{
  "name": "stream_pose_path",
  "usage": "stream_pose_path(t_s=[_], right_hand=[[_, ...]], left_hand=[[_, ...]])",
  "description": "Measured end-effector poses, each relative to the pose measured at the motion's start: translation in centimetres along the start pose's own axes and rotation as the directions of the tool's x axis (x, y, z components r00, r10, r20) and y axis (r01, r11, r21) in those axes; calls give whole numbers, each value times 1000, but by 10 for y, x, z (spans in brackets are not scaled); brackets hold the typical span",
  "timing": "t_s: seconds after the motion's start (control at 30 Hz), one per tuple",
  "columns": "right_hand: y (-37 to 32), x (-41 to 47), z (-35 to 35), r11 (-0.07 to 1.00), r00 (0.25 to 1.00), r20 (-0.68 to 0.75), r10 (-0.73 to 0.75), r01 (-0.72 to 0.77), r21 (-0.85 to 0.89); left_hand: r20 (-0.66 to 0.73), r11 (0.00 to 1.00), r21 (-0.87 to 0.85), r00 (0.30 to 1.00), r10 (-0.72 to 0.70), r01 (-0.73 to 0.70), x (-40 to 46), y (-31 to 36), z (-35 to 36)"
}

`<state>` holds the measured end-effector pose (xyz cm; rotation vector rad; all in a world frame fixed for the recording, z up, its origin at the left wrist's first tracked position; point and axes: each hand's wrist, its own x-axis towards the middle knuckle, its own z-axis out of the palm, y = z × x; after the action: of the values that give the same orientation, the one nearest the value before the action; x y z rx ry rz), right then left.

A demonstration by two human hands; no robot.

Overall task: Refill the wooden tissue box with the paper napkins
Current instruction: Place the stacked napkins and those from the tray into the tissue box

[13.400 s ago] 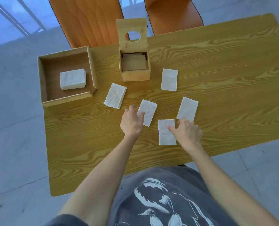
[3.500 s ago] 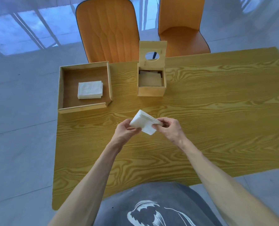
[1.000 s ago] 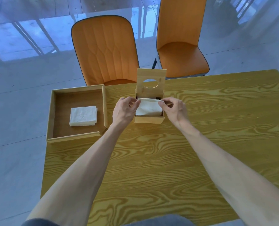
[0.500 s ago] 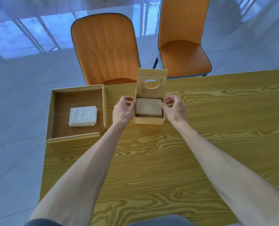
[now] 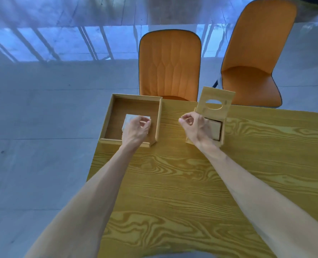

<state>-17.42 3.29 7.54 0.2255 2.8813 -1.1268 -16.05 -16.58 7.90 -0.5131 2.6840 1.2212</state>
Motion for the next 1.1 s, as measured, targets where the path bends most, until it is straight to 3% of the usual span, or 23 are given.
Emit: stream_pose_path(t_s=[0.3,0.57,0.77,1.1], right_hand=[[-50,4,67,994,944,319,89,-102,25],[-75,20,111,977,943,253,214,-211,-36],[-74,34,136,933,894,270,359,-348,-91],[-77,42,149,860,838,249,486,-509,33]], left_hand=[[-14,990,63,992,-124,125,14,-61,-57],[58,974,-38,974,-220,222,49,-79,-57],[165,941,-115,940,-299,319,81,-75,-45],[257,916,-117,903,-346,384,108,-81,-39]])
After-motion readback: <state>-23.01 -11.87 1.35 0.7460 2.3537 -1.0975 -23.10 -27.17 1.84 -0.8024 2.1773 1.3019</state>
